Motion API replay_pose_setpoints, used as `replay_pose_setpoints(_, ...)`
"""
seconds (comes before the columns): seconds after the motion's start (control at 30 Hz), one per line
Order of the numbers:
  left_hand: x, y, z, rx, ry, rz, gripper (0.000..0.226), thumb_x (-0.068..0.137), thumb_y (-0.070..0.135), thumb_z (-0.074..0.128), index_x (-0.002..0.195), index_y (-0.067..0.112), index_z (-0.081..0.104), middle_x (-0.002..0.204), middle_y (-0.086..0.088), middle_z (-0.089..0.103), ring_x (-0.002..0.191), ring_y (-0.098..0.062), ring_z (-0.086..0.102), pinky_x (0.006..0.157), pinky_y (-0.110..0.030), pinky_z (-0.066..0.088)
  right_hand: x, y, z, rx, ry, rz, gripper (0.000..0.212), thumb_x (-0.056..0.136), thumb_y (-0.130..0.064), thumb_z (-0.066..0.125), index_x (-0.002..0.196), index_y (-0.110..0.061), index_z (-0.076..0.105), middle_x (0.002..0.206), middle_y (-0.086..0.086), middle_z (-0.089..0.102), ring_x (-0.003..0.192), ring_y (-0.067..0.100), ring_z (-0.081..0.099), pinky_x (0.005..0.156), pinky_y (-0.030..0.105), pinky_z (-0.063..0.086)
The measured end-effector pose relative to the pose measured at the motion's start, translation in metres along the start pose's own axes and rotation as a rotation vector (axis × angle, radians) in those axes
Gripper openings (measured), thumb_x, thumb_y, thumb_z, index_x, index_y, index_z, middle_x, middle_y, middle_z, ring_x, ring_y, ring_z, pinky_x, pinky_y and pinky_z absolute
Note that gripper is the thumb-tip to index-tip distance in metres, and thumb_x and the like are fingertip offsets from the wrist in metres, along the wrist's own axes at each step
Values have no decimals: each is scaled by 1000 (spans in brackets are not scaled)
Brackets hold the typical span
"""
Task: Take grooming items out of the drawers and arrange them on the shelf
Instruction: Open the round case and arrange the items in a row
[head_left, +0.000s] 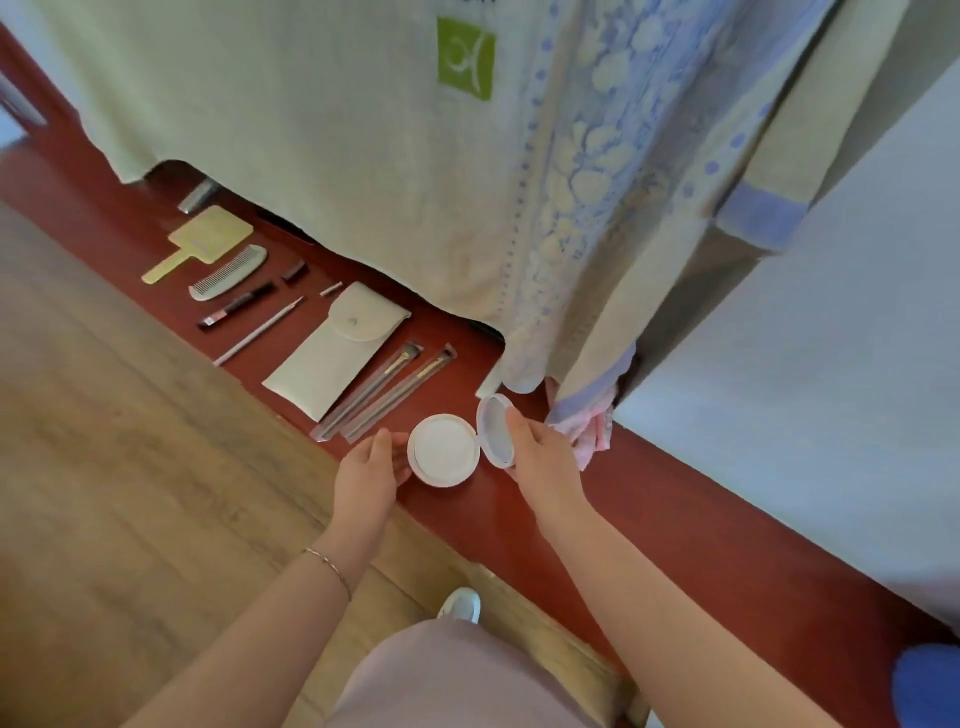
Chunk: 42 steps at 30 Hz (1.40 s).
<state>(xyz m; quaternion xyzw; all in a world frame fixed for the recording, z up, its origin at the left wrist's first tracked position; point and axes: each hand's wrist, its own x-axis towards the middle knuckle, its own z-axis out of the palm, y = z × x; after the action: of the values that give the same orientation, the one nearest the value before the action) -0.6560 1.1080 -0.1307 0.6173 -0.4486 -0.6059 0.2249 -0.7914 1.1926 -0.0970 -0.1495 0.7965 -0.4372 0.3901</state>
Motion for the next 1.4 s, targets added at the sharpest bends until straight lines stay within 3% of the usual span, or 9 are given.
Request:
replay_pose_setpoints(0.27,21,2,2,91,2,-15,32,94,21,38,76,29,63,89,5,65,96,-17,61,88,-35,49,20,-9,21,-18,25,21,35,93,-40,47,71,-15,56,62,-6,50,62,8,48,72,31,41)
replay_pose_setpoints(0.4,24,-2,6,165,0,-18,30,93,22,38,77,29,62,89,4,64,98,-21,59,93,-42,48,21,-6,19,-34,13,42,44,93,-44,45,88,-3,59,65,-6,48,63,9,47,73,31,42)
replay_pose_setpoints(0.53,21,-2,9,184,13,5,31,94,19,37,74,28,59,86,5,62,95,-21,57,88,-37,48,22,-7,18,-30,-9,54,30,94,-42,44,77,-18,50,68,-10,49,64,8,48,69,24,43)
replay_pose_setpoints(0.67,19,-3,5,225,15,57,29,96,24,35,105,18,62,109,-3,63,107,-23,55,98,-43,44,17,-5,12,-79,-29,-24,36,96,-38,39,97,-9,61,91,6,65,84,22,60,69,26,44)
replay_pose_setpoints(0.77,8,-3,-6,239,64,185,29,96,27,36,111,21,60,111,2,62,108,-16,55,97,-39,45,2,7,0,-167,10,-125,37,97,-34,36,118,-13,57,114,9,63,104,24,58,77,21,40)
replay_pose_setpoints(0.87,-9,1,-24,355,27,442,28,97,23,37,114,22,59,111,7,60,107,-9,53,90,-27,43,-24,22,-9,-417,106,-337,34,97,-31,39,125,-22,55,118,-4,63,93,4,59,73,3,37)
replay_pose_setpoints(1.0,-22,9,-52,664,38,750,38,93,31,35,117,15,59,114,4,59,110,-12,51,93,-28,40,-53,27,-4,-571,-47,-569,40,96,-36,38,130,-20,51,125,-6,57,101,-7,43,81,-9,23)
replay_pose_setpoints(1.13,-21,12,-72,915,81,914,40,91,32,36,112,12,63,110,-2,64,105,-19,57,94,-34,43,-58,28,20,-730,-173,-686,67,93,-57,16,135,-15,46,139,1,49,129,16,44,106,23,29)
replay_pose_setpoints(1.4,29,16,-92,957,2,979,33,90,30,42,110,15,64,108,3,63,104,-9,50,97,-17,29,-49,9,59,-839,-109,-705,49,84,-39,43,123,-12,57,123,4,62,113,21,60,87,34,52)
